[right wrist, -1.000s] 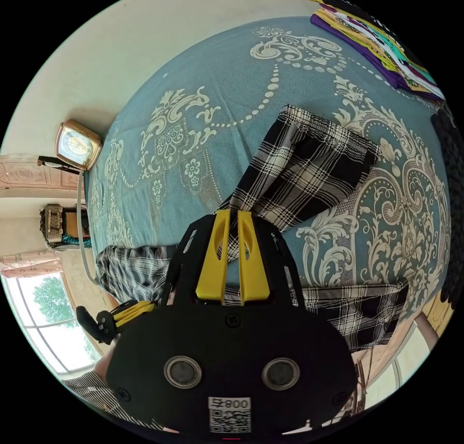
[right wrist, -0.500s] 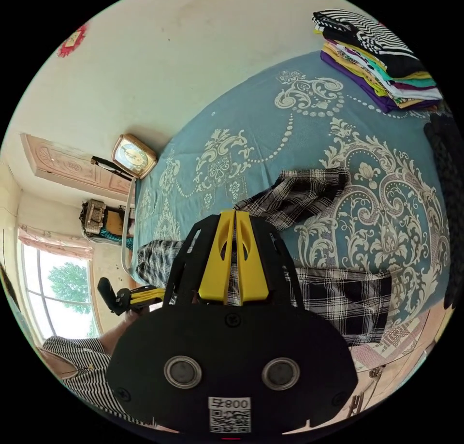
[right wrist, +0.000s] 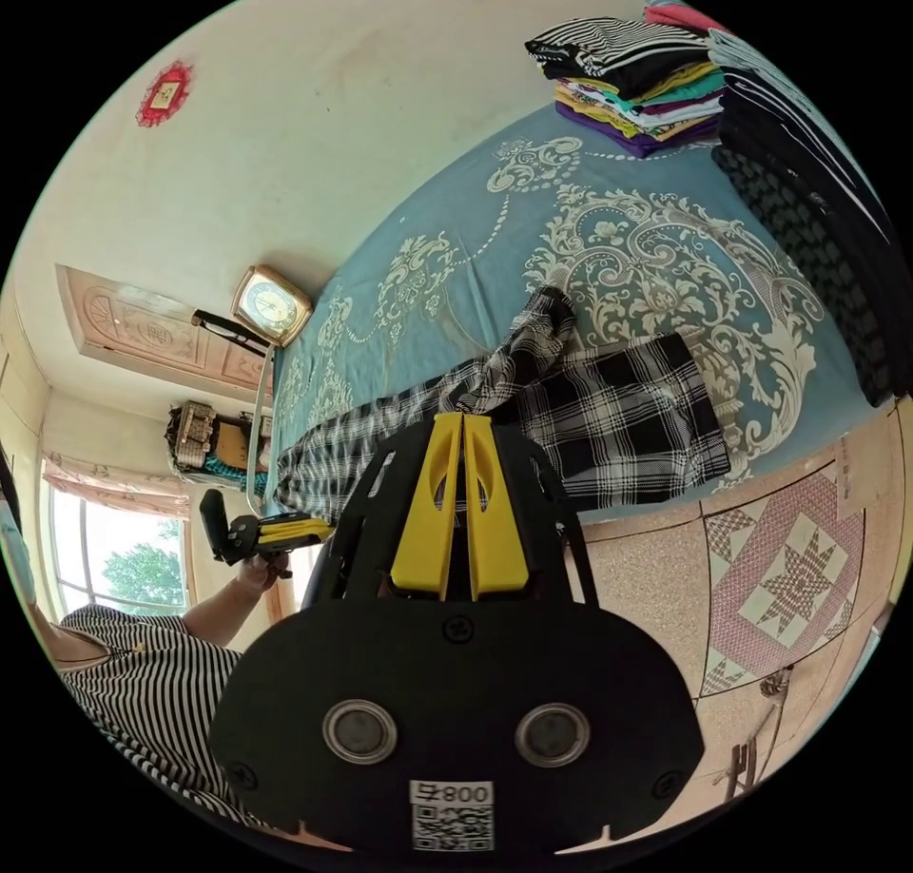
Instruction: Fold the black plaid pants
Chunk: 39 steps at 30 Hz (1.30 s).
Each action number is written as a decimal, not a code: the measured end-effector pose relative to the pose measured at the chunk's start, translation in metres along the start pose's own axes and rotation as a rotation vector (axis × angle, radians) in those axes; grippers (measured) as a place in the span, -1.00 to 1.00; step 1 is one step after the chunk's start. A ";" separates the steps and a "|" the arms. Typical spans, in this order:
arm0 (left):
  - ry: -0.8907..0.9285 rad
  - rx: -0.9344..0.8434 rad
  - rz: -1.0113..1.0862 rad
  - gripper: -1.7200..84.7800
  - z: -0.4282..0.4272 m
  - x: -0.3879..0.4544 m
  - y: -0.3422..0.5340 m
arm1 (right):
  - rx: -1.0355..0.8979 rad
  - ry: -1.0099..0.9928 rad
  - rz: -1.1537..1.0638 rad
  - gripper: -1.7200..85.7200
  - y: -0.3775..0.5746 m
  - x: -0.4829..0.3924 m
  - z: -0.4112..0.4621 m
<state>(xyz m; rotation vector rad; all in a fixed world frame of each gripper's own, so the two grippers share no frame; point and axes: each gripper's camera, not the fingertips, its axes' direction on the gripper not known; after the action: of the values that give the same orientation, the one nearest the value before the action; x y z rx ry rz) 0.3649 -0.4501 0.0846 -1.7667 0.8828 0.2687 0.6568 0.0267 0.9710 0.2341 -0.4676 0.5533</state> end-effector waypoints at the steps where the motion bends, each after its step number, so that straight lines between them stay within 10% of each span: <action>1: -0.008 -0.010 0.007 -0.96 0.000 0.003 -0.006 | 0.003 -0.004 -0.002 -0.96 0.003 0.001 0.000; 19: -0.029 -0.201 -0.074 -0.95 0.054 0.008 -0.098 | -0.110 0.098 0.083 -0.96 0.061 0.067 0.083; 31: 0.263 0.025 -0.330 -0.92 0.026 -0.024 -0.113 | -0.034 0.017 0.183 -0.91 0.089 0.090 0.101; 39: 0.375 0.165 -0.170 -0.87 0.020 -0.009 -0.217 | 0.072 0.290 -0.213 -0.85 0.068 -0.005 0.107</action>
<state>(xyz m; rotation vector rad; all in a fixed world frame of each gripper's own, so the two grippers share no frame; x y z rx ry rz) 0.5100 -0.3996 0.2387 -1.7517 0.9788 -0.2491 0.5766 0.0447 1.0677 0.2645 -0.1384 0.3880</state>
